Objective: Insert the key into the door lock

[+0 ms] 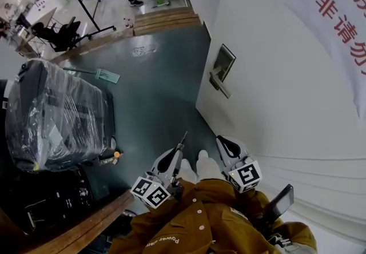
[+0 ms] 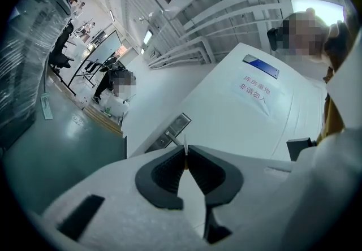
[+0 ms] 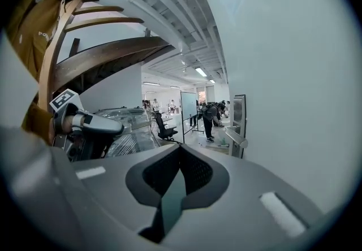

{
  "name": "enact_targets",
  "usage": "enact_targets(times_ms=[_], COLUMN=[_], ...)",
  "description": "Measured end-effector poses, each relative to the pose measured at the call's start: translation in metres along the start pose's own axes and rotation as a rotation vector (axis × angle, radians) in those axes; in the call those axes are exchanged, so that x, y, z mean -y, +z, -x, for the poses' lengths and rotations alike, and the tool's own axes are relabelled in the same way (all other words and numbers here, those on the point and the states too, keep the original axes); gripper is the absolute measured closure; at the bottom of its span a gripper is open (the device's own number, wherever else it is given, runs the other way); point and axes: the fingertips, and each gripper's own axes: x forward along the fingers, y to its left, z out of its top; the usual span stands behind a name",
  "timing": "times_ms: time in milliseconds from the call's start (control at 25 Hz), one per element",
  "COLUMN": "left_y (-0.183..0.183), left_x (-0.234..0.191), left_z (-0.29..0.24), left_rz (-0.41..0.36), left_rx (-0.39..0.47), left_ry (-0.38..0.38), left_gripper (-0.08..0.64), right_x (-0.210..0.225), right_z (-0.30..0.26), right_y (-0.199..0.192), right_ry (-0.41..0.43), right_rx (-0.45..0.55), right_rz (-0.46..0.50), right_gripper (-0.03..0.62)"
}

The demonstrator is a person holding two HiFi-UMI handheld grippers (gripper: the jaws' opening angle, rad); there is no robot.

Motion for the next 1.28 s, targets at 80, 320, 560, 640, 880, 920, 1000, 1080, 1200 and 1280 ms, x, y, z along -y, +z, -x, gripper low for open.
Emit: enact_targets(times_ms=[80,320,560,640,880,920,1000,1080,1200,1280], left_y=[0.003,0.009,-0.01,-0.016,-0.028,-0.027,-0.027,-0.029,-0.035,-0.038], left_x=[-0.004,-0.013,-0.032,-0.042,-0.1,-0.104,-0.099,-0.099,-0.11,-0.119], left_z=[-0.008,-0.035,-0.081,-0.1,-0.16,-0.17,-0.193,-0.213,-0.24,-0.256], left_rz=[0.022,0.116,0.194,0.232,0.334,0.39,0.557,0.615,0.621,0.635], left_rx=[0.005,0.017,-0.07,-0.096,-0.195,-0.186,-0.157,-0.185,-0.262,-0.28], left_ry=[-0.001,-0.019,-0.048,-0.064,-0.025,-0.033,-0.088,-0.123,-0.178,-0.192], left_gripper=[0.535,0.535,0.535,0.535,0.535,0.535,0.535,0.535,0.535,0.535], right_x=[0.002,0.011,0.034,0.039,0.054,0.056,0.062,0.067,0.074,0.077], right_z=[-0.007,-0.02,-0.016,-0.012,-0.001,0.001,0.006,0.01,0.012,0.012], right_y=[0.002,0.017,0.016,0.014,0.01,0.008,0.003,-0.001,-0.001,-0.001], right_ry=[0.022,0.049,0.016,0.006,-0.03,-0.039,-0.061,-0.083,-0.096,-0.097], right_rx=[0.008,0.024,0.019,0.03,0.066,0.065,0.056,0.042,0.059,0.065], right_rz=[0.007,0.021,0.011,0.003,0.033,0.026,0.003,-0.03,-0.017,-0.003], right_gripper=[0.586,0.586,0.586,0.586,0.586,0.586,0.586,0.586,0.586,0.586])
